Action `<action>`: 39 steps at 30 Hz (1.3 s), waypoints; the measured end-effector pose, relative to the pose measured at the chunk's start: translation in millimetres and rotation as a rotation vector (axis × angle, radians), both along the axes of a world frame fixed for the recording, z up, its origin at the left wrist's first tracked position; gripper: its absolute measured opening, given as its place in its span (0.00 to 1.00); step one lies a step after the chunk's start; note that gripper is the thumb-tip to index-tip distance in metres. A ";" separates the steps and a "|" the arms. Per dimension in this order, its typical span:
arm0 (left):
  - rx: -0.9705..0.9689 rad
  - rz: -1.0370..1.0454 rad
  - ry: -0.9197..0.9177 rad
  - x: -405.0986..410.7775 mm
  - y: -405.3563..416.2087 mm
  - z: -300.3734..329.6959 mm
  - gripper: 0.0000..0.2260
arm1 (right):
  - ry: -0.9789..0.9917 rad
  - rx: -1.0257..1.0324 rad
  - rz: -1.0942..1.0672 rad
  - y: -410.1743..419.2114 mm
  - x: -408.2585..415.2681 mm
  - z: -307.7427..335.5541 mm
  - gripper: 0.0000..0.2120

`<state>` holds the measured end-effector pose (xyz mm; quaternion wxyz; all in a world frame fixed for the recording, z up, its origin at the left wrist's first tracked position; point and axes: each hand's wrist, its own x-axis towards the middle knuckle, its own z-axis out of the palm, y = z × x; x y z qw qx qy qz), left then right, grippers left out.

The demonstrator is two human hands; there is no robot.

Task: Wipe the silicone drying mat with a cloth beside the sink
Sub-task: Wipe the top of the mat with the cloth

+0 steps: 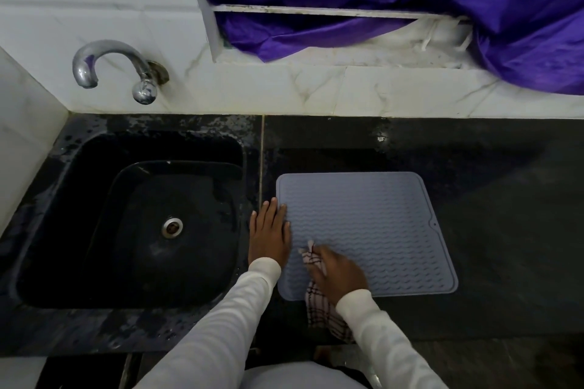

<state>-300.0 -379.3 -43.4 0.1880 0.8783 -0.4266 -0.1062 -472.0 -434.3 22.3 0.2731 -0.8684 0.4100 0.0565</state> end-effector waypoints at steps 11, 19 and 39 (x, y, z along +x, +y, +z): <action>0.024 -0.007 0.003 0.4 1.0 1.8 0.27 | 0.085 -0.036 -0.157 -51.2 -63.2 -2.6 0.21; 0.041 -0.009 0.005 0.3 1.2 3.3 0.28 | 0.178 -0.014 -0.393 -107.2 -125.8 4.9 0.21; 0.063 -0.009 -0.019 0.2 1.0 3.1 0.26 | 0.290 0.014 -0.559 -140.5 -155.8 10.0 0.21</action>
